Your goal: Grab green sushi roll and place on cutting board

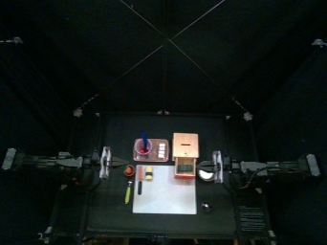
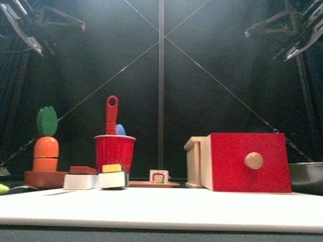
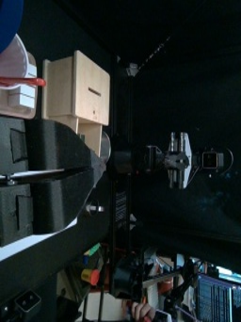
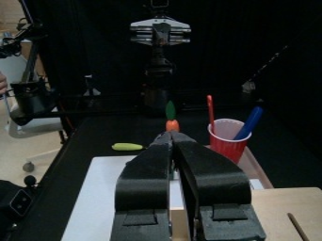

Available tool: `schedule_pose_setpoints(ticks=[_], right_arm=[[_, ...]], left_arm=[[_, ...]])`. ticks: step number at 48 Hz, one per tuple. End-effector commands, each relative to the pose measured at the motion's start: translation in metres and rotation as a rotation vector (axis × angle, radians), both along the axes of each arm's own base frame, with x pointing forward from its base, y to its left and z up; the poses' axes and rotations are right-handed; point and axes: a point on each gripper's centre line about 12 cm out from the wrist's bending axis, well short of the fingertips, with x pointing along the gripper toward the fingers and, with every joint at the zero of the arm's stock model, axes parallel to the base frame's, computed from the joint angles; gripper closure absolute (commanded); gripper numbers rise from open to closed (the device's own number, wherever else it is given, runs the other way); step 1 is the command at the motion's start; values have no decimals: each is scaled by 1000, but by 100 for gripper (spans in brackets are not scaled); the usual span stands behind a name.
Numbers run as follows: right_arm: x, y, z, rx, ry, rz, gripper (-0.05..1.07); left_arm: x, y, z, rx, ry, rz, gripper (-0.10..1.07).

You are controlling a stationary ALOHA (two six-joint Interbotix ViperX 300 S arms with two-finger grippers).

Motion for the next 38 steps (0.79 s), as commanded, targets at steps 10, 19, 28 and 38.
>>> schedule_pose_setpoints(ticks=[10, 19, 28, 38], right_arm=[[27, -14, -8, 59, 130, -65, 100], [50, -20, -13, 104, 298, -91, 100], [66, -34, -21, 181, 555, -139, 100], [70, -46, -45, 254, 853, -178, 100]], left_arm=[[19, 7, 4, -5, 23, 33, 92], [24, 9, 6, -2, 28, 39, 92], [24, 9, 16, -3, -51, 39, 92], [23, 13, 16, 7, -72, 58, 92]])
